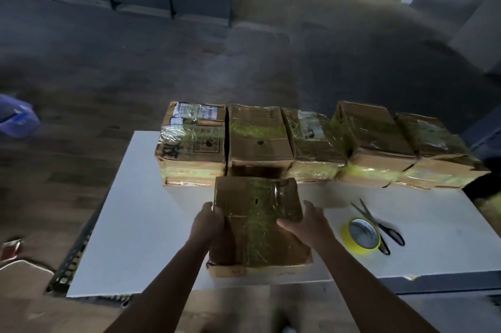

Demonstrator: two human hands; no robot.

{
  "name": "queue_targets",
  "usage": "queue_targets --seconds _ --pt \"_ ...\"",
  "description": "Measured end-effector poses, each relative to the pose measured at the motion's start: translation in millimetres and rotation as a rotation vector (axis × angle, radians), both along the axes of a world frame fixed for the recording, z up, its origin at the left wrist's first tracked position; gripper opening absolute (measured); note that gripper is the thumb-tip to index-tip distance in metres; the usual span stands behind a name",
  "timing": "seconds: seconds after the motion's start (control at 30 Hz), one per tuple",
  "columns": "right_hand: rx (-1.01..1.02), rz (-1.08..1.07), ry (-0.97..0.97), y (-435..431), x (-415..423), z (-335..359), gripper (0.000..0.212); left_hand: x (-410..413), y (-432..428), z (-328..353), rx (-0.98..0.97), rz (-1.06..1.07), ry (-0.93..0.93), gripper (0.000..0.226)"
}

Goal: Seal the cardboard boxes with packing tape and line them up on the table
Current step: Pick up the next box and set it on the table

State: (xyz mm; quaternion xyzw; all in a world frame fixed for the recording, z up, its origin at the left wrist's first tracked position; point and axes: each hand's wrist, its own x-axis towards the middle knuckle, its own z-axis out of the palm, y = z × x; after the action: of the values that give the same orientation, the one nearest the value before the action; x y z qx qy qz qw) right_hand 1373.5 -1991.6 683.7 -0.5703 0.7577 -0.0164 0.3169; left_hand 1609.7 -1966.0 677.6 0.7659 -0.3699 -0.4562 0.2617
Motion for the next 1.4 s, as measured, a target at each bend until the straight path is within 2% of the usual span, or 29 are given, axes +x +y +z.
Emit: queue_targets --seconds 0.07,0.17,0.23,0.4,0.53,0.73,0.9,0.97,1.03,1.07,1.13,1.2,1.23,1.27,1.33,1.4 --pt "0.051 0.008 -0.125 -1 -3 -6 0.091 -12 -6 5 -0.007 -0.028 -0.103 0.049" --pt "0.064 0.048 -0.21 0 -6 -10 0.076 -30 -12 4 0.082 -0.047 -0.16 0.108" --pt "0.06 0.061 -0.216 -1 -8 -12 0.074 -38 -15 2 0.12 -0.036 -0.219 0.122" --pt "-0.001 0.069 -0.193 -2 -11 -12 0.065 -50 -23 -1 0.153 0.008 -0.4 0.114" --pt "-0.082 0.044 -0.145 -1 -21 -7 0.05 -61 -25 0 0.168 0.032 -0.396 0.113" --pt "-0.316 0.066 -0.011 -5 -31 25 0.049 -73 -24 0 0.161 0.127 -0.215 0.119" --pt "-0.579 0.043 -0.113 -13 -25 66 0.036 -79 -26 -10 0.196 0.261 0.15 0.121" --pt "-0.578 0.025 -0.158 -16 -22 80 0.031 -81 -26 -11 0.221 0.204 0.195 0.116" --pt "-0.578 0.07 -0.21 -17 -20 83 0.014 -79 -28 -11 0.209 0.06 0.042 0.102" --pt "-0.577 0.095 -0.225 -17 -19 80 0.011 -77 -28 -6 0.166 -0.007 -0.067 0.088" --pt "-0.507 0.121 -0.205 -19 -16 74 0.035 -72 -28 2 0.005 -0.038 -0.206 0.056" --pt "-0.317 0.067 -0.237 -17 -10 74 0.072 -67 -29 9 -0.137 -0.04 -0.198 0.036" --pt "-0.236 0.022 -0.313 -16 -6 75 0.083 -64 -30 9 -0.183 -0.068 -0.197 0.031" --pt "-0.188 -0.02 -0.418 -14 -2 76 0.087 -62 -28 13 -0.204 -0.122 -0.208 0.028" --pt "-0.172 -0.077 -0.55 -10 8 77 0.083 -58 -25 20 -0.208 -0.267 -0.256 0.022" --pt "-0.21 -0.091 -0.523 -11 14 73 0.074 -55 -22 34 -0.197 -0.298 -0.194 0.022"
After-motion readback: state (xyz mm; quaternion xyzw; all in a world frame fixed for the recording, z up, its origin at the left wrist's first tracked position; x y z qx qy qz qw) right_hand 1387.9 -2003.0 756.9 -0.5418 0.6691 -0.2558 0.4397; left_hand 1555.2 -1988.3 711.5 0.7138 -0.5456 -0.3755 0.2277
